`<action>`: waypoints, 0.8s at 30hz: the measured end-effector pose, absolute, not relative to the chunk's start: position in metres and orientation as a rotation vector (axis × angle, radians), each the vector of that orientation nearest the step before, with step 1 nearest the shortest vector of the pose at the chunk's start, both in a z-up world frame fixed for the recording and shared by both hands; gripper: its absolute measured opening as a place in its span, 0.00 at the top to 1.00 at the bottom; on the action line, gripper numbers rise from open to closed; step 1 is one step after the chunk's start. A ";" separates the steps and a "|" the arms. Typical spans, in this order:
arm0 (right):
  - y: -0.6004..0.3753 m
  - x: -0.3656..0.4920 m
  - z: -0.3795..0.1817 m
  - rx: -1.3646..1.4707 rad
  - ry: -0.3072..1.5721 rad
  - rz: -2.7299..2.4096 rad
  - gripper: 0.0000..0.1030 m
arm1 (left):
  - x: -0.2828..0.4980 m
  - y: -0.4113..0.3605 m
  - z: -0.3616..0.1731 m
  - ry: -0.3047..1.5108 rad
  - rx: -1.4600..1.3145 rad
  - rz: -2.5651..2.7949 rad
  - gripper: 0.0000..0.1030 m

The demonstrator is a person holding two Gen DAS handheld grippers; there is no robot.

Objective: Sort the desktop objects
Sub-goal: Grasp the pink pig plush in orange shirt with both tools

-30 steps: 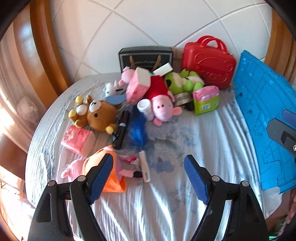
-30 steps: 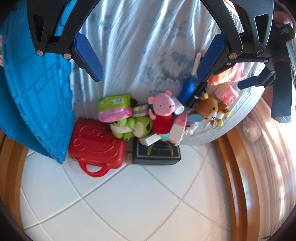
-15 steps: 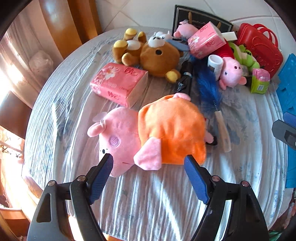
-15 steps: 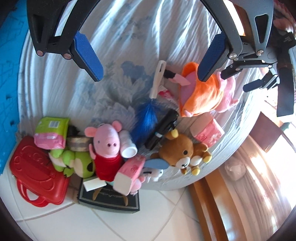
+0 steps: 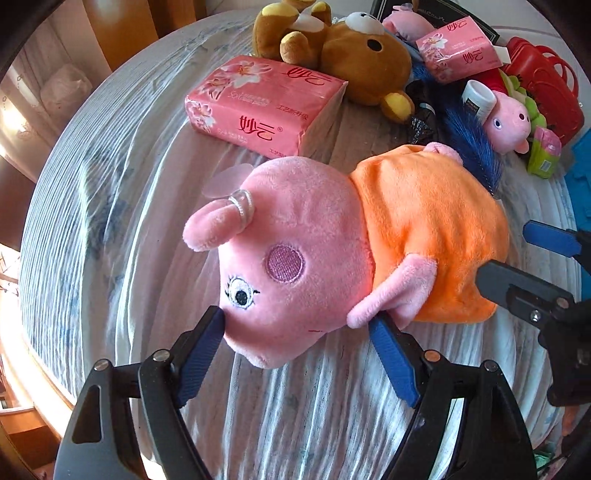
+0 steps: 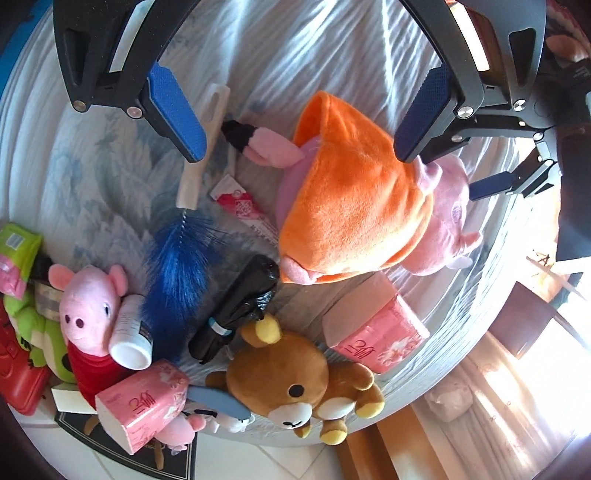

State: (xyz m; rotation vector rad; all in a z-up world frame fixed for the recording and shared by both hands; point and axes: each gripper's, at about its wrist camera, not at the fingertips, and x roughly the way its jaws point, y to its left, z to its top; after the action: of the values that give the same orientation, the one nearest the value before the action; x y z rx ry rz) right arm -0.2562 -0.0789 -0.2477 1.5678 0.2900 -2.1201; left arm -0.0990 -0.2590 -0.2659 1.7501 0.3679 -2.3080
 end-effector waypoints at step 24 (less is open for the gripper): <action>-0.104 -0.282 -0.299 1.689 0.160 -1.935 0.00 | -0.127 -0.241 -0.296 0.154 1.821 -2.372 0.19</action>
State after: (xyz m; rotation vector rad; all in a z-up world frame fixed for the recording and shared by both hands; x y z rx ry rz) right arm -0.2823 -0.1045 -0.2995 1.6892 0.1596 -1.9354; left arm -0.1270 -0.2411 -0.2964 1.8211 0.1537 -2.3718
